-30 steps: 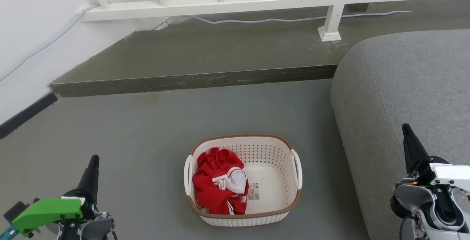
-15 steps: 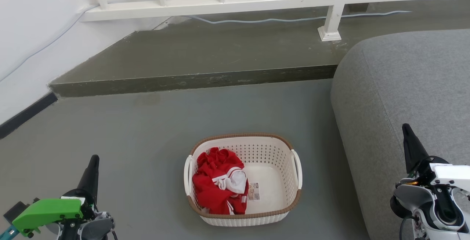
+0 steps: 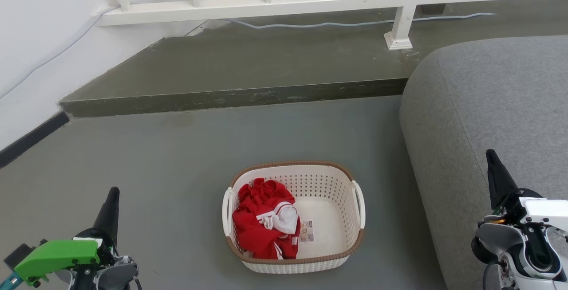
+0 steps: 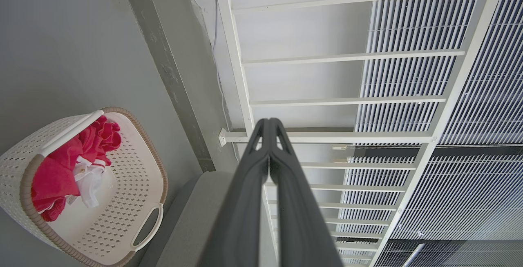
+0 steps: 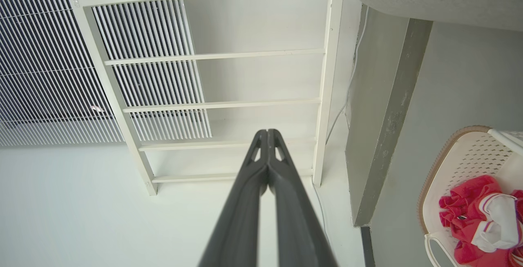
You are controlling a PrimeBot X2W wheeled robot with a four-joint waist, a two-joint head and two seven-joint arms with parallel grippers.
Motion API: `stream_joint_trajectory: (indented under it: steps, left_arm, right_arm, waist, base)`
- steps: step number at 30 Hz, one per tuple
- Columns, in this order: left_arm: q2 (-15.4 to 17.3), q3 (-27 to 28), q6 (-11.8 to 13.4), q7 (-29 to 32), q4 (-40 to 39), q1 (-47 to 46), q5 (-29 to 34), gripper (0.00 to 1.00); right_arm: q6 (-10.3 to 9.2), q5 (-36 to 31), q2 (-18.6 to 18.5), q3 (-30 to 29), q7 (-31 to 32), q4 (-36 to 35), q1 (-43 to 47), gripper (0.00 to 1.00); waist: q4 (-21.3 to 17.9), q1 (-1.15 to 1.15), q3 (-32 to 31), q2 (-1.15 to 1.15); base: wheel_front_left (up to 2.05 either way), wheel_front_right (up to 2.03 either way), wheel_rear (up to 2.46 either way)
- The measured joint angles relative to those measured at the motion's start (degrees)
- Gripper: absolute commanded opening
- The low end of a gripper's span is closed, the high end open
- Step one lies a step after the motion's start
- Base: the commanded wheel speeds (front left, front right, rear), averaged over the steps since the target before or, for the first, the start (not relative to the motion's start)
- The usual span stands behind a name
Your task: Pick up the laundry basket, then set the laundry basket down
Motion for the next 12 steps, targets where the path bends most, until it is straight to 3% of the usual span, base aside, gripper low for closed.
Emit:
stream_joint_trajectory:
  steps: [12]
  left_arm:
    - [0.0, 0.1, 0.0, 0.0, 0.0, 0.0, 0.0, 0.0]
  right_arm:
    - [0.0, 0.0, 0.0, 0.0, 0.0, 0.0, 0.0, 0.0]
  waist:
    - [0.0, 0.0, 0.0, 0.0]
  base:
    - [0.0, 0.0, 0.0]
